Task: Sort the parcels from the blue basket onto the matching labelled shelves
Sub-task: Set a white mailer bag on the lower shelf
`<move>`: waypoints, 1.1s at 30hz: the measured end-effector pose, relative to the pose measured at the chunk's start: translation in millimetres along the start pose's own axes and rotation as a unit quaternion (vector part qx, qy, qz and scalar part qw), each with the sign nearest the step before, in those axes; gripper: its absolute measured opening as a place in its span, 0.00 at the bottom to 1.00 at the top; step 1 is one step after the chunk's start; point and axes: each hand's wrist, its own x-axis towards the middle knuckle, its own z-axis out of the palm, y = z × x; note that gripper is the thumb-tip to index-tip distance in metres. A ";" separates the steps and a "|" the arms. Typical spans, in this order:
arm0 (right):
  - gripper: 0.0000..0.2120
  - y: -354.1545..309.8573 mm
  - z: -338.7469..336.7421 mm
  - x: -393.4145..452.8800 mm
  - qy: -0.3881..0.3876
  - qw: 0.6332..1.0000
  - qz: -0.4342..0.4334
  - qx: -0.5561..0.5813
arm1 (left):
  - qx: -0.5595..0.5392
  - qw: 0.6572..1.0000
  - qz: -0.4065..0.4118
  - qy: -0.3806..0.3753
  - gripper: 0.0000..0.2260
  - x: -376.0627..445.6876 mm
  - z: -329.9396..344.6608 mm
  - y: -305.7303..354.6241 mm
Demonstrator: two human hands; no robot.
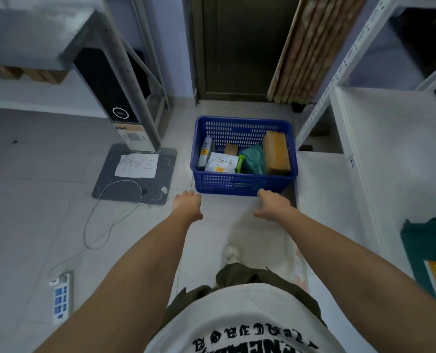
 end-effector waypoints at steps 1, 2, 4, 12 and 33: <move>0.27 3.4 -8.9 11.8 -0.008 1.000 -0.001 -0.002 | -0.012 1.000 -0.006 0.002 0.24 11.6 -7.6 0.9; 0.27 7.4 -17.2 23.2 -0.016 1.000 -0.002 -0.006 | -0.023 1.000 -0.011 0.003 0.24 22.5 -14.8 1.7; 0.28 14.0 -32.2 45.5 -0.027 0.999 -0.004 -0.017 | -0.042 0.999 -0.021 0.007 0.25 41.7 -27.1 2.2; 0.28 9.4 -78.1 116.6 -0.065 0.997 -0.013 -0.025 | -0.047 0.997 -0.055 -0.039 0.25 94.7 -54.6 -24.3; 0.22 -35.7 -186.2 306.2 -0.123 0.962 0.138 0.201 | -0.122 0.989 0.009 -0.083 0.23 365.8 -190.5 -69.1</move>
